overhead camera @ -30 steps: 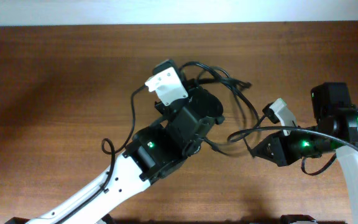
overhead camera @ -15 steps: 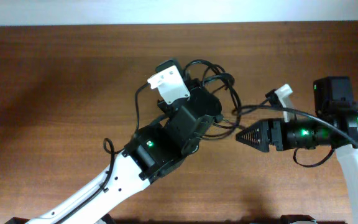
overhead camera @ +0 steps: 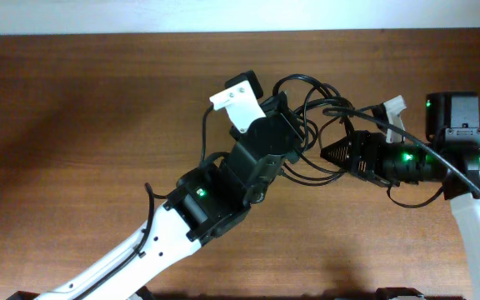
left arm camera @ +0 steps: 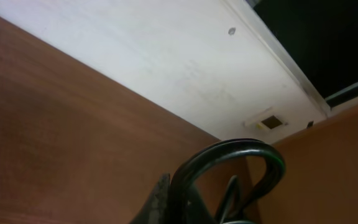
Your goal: Untangle cables
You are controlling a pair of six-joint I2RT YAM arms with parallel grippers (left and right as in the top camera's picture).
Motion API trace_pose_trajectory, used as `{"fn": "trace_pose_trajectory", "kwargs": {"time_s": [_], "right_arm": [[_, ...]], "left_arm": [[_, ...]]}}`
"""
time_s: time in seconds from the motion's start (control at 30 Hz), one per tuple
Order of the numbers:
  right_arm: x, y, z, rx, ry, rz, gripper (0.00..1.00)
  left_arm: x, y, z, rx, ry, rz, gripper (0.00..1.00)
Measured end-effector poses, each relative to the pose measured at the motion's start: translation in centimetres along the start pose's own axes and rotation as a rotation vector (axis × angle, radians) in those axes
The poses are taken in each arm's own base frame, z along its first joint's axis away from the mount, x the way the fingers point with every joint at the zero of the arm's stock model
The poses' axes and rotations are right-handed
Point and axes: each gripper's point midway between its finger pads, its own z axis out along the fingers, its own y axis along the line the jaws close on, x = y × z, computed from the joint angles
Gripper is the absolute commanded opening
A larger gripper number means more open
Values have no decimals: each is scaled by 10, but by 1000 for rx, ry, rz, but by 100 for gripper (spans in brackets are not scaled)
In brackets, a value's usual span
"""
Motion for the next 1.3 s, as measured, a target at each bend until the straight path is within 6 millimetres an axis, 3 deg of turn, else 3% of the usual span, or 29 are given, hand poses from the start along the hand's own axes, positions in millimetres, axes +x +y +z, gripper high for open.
{"fn": "trace_pose_trajectory", "kwargs": {"time_s": [0.07,0.13,0.3,0.5,0.73,0.97,1.03,1.13,1.17,1.3], "right_arm": [[-3,-4,0,22,-13,18,15],[-3,-6,0,34,-17,21,4],[5,-8,0,39,14,19,4],[19,53,-9,-328,57,-304,4],[25,88,-26,-566,39,-453,4],[29,95,-31,-624,29,-505,4],[35,100,-29,-643,51,-527,4],[63,112,-12,-646,160,-586,4],[69,110,-6,-621,185,-591,4],[76,69,10,-362,245,-521,4]], "left_arm": [[4,-2,0,11,20,-1,0],[5,-2,0,14,27,0,0],[8,5,0,-17,36,17,0],[11,27,0,-114,28,62,0],[6,50,-3,-218,-9,110,0],[-12,60,-7,-286,-113,121,8],[-22,66,-10,-322,-170,129,8],[-33,72,-14,-360,-226,134,0],[-37,75,-14,-373,-241,133,0],[-42,73,-14,-372,-267,120,0]]}}
